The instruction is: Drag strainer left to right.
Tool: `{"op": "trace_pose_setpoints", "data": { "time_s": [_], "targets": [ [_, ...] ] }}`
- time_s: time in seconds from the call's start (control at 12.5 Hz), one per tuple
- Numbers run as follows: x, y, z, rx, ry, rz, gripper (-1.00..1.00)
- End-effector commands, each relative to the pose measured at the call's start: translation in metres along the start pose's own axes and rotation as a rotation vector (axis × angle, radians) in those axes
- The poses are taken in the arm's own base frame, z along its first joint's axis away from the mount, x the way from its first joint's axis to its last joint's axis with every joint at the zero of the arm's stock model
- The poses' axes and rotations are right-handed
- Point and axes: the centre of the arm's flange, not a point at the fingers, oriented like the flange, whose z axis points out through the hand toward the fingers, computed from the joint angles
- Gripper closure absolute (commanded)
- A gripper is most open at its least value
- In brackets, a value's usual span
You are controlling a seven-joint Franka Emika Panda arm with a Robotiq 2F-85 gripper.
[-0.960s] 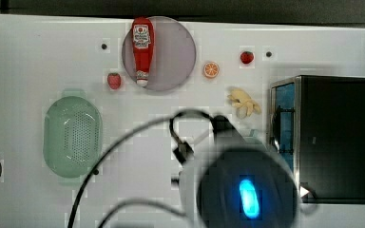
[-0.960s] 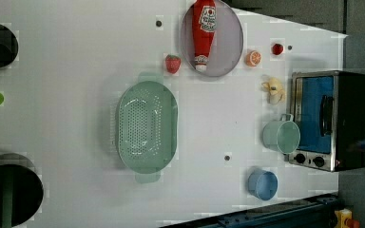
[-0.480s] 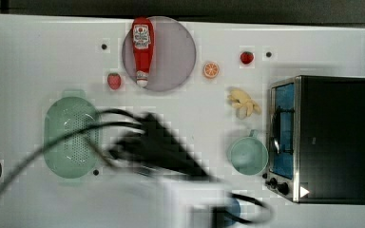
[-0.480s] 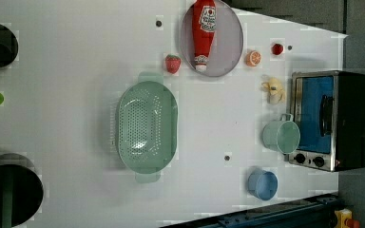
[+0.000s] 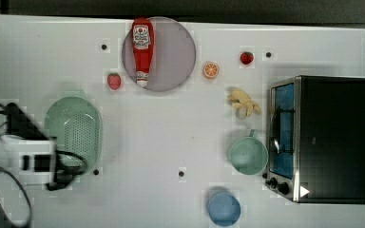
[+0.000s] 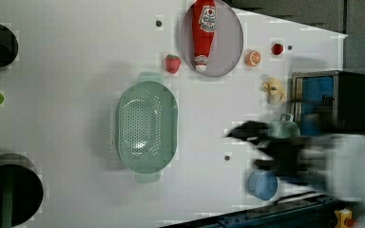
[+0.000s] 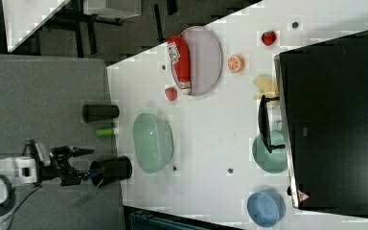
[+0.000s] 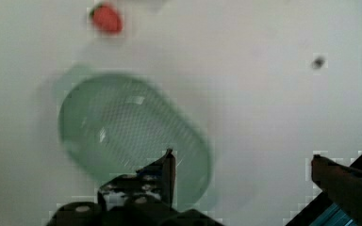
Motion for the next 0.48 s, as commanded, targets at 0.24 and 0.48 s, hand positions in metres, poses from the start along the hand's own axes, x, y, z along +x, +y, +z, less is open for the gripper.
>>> {"op": "trace_pose_setpoints", "data": {
  "time_s": [0.24, 0.48],
  "targets": [
    [-0.022, -0.028, 0.09, 0.013, -0.074, 0.48, -1.0],
    [-0.024, -0.032, 0.157, 0.002, -0.131, 0.625, -1.0]
  ]
}}
